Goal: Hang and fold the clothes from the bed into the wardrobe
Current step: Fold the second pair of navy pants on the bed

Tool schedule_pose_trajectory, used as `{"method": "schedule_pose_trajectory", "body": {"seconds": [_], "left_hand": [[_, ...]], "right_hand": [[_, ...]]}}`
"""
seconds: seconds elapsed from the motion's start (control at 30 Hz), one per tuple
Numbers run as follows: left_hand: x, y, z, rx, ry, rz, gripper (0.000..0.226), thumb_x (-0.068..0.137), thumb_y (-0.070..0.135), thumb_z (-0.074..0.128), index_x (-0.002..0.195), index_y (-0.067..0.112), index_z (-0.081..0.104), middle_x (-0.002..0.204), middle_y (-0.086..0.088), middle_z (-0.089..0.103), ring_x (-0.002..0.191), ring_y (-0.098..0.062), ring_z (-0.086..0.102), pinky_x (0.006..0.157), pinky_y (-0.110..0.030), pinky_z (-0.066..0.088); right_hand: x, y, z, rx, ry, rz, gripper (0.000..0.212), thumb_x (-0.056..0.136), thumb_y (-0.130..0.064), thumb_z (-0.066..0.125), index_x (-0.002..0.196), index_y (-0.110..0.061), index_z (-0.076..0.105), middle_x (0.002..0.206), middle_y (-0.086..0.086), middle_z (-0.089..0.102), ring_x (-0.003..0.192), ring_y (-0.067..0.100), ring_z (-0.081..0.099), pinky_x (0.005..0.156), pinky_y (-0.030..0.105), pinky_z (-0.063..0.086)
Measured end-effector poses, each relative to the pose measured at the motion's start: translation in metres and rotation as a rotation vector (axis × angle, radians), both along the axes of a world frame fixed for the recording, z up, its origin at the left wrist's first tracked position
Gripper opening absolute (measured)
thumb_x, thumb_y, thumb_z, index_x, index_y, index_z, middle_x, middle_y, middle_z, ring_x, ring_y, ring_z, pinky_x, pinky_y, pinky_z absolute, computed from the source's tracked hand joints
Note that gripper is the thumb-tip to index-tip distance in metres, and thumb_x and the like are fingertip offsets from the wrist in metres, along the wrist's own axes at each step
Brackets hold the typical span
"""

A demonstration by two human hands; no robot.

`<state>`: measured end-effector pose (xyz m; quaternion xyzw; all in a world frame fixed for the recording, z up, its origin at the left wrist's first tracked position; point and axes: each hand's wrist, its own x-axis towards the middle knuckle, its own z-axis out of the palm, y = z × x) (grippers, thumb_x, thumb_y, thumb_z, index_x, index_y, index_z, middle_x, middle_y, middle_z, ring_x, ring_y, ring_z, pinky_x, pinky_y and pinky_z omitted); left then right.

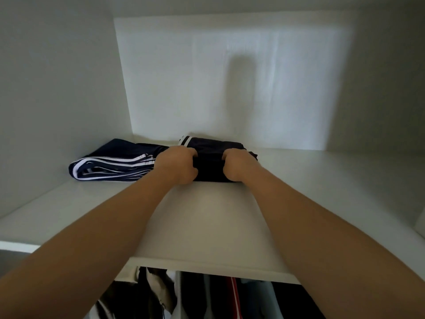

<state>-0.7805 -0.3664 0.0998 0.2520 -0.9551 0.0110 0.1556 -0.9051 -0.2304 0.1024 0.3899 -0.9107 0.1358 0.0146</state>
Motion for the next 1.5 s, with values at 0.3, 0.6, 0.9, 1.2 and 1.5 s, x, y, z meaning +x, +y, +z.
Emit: {"method": "schedule_pose_trajectory", "body": {"seconds": [0.3,0.6,0.9,1.2,1.5], "left_hand": [[0.017,0.028,0.006,-0.018,0.001,-0.059,0.046,0.087,0.026,0.062,0.133,0.02,0.057,0.122,-0.004,0.063,0.112,-0.026,0.059,0.091,-0.042,0.053],[0.1,0.136,-0.021,0.407,0.592,-0.663,0.019,0.089,0.021,0.067,0.106,0.027,0.072,0.105,0.015,0.072,0.098,-0.006,0.066,0.089,-0.03,0.054],[0.192,0.296,-0.079,1.03,0.336,-1.111,0.01,0.089,0.039,0.062,0.087,0.032,0.068,0.078,0.01,0.073,0.061,-0.012,0.069,0.064,-0.034,0.052],[0.352,0.512,-0.106,1.203,-0.247,-1.666,0.013,0.097,0.033,0.063,0.09,0.026,0.071,0.075,0.006,0.072,0.057,-0.012,0.066,0.053,-0.017,0.048],[0.619,0.675,-0.128,1.147,-0.67,-2.106,0.016,0.098,0.034,0.062,0.09,0.024,0.072,0.071,0.005,0.072,0.055,-0.013,0.064,0.054,-0.014,0.047]], "right_hand": [[0.039,0.039,-0.007,-0.196,-0.096,-0.041,0.038,0.101,-0.009,0.046,0.138,-0.007,0.048,0.126,0.014,0.063,0.113,0.031,0.058,0.096,0.036,0.048],[0.168,0.147,-0.02,-0.928,0.069,-0.358,0.024,0.1,-0.034,0.055,0.111,-0.02,0.071,0.102,-0.006,0.075,0.096,0.014,0.067,0.074,0.016,0.04],[0.362,0.302,-0.065,-1.044,0.178,-0.844,0.025,0.099,-0.041,0.056,0.087,-0.022,0.067,0.076,-0.006,0.073,0.074,0.016,0.07,0.075,0.042,0.057],[0.603,0.456,-0.112,-1.047,0.364,-1.546,0.036,0.098,-0.051,0.055,0.073,-0.026,0.064,0.072,-0.014,0.072,0.069,0.008,0.069,0.072,0.04,0.059],[0.904,0.543,-0.139,-1.047,0.673,-2.049,0.035,0.099,-0.047,0.057,0.072,-0.025,0.064,0.068,-0.012,0.072,0.065,0.007,0.069,0.07,0.036,0.057]]}}
